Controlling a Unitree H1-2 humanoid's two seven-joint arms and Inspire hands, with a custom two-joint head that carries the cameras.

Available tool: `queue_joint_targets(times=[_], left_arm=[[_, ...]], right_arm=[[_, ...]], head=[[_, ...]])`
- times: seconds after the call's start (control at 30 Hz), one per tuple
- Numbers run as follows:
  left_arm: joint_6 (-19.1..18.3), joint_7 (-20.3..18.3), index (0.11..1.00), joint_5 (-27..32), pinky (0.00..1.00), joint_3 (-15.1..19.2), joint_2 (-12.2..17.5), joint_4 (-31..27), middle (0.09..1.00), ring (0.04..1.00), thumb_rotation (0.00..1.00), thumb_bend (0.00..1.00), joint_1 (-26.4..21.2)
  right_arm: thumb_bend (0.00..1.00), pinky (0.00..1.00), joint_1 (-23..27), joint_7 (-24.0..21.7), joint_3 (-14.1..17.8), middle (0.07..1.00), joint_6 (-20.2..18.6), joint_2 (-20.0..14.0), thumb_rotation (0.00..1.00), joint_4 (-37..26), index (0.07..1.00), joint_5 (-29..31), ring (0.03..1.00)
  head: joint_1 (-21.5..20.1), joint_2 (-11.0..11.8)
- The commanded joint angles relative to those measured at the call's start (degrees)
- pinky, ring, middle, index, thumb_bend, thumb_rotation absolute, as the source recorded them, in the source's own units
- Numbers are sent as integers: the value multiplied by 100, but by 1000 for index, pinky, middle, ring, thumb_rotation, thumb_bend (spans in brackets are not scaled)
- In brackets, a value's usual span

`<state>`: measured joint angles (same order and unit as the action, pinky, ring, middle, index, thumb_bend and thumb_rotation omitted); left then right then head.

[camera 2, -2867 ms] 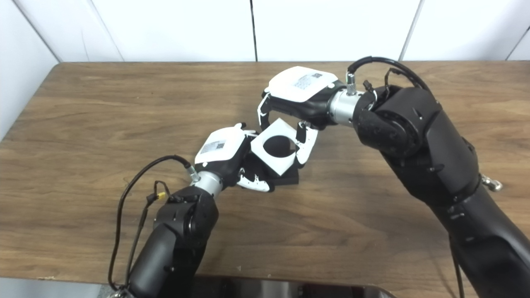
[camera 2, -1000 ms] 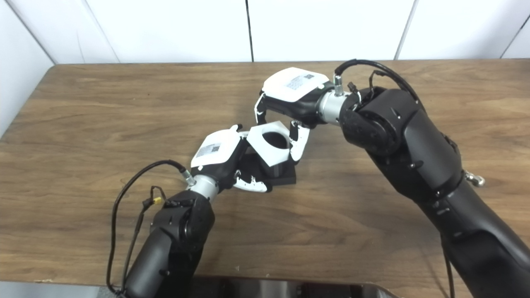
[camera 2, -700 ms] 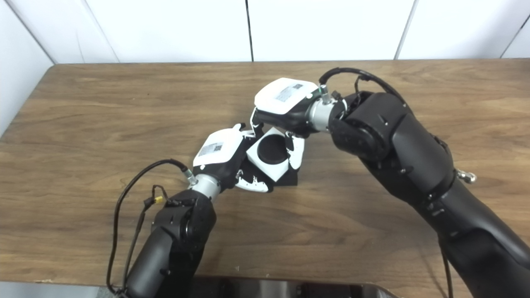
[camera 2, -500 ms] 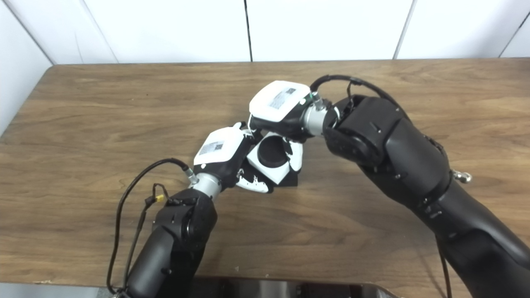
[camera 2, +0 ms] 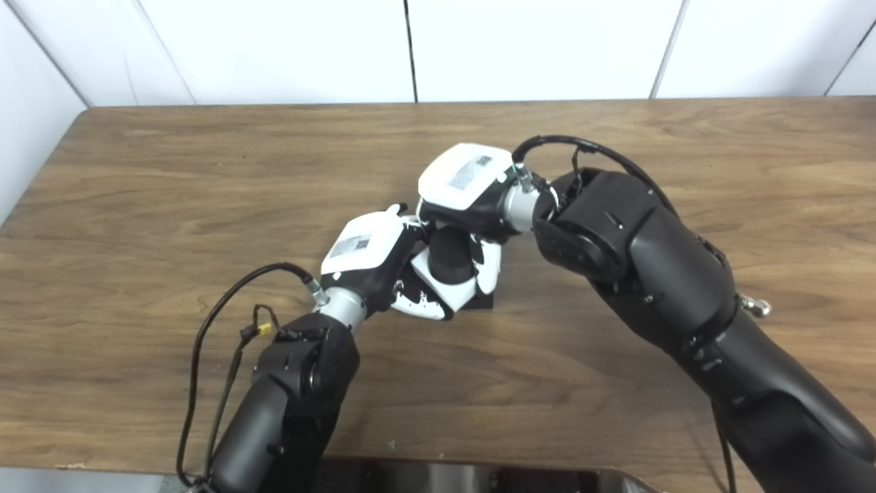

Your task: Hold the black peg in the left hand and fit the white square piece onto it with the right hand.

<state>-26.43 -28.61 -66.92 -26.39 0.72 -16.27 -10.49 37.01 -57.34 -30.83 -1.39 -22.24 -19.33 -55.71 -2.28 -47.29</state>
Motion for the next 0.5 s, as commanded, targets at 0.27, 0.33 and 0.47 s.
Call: queue_joint_targets(times=[0.27, 0.33, 0.47], left_arm=[[14, -194, 494, 45, 1000, -105, 74, 213, 868, 974, 70, 511, 200], [2, -223, 497, 79, 1000, -87, 75, 182, 867, 963, 79, 514, 194], [0, -244, 657, 147, 1000, -59, 87, 140, 872, 966, 230, 703, 203]], right_arm=[[1000, 935, 169, -76, 203, 811, -51, -18, 350, 86, 719, 158, 908], [1000, 929, 175, -76, 226, 810, -65, -13, 355, 81, 709, 194, 909], [1000, 923, 202, -127, 266, 811, -125, 3, 357, 62, 697, 246, 915]], head=[[-4, 1], [-7, 1], [-16, -12]])
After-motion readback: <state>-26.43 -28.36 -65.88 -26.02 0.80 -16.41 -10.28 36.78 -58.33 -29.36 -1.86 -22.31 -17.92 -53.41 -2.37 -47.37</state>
